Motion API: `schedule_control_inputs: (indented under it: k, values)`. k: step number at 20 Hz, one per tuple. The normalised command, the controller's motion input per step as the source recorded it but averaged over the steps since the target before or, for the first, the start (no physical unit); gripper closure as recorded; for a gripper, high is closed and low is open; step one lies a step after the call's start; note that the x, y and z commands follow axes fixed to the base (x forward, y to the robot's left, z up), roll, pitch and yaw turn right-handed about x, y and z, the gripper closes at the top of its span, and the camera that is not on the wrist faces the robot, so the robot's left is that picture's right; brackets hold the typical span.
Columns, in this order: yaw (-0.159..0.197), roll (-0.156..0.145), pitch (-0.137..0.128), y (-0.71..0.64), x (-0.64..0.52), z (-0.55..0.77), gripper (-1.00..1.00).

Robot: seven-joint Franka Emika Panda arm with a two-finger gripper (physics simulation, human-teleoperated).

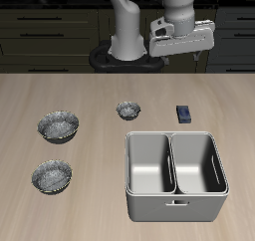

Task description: Place the cream cheese in the smallest bowl

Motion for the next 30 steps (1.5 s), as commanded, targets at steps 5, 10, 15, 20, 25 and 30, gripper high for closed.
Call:
schedule_control_inputs:
  k: [5, 10, 15, 20, 25, 30]
  values:
    - [-0.051, -0.101, -0.034, 0.35, 0.05, -0.10, -1.00]
    - [0.007, -0.051, -0.066, 0.28, -0.01, -0.14, -1.00]
    - [0.033, -0.021, -0.018, 0.22, 0.01, -0.27, -1.00]
    - [0.010, -0.018, -0.005, -0.16, -0.02, -0.13, -1.00]
    - [-0.008, -0.007, 0.032, -0.39, 0.01, -0.12, -1.00]
    - [-0.001, -0.001, 0.033, -0.21, 0.06, -0.24, -1.00]
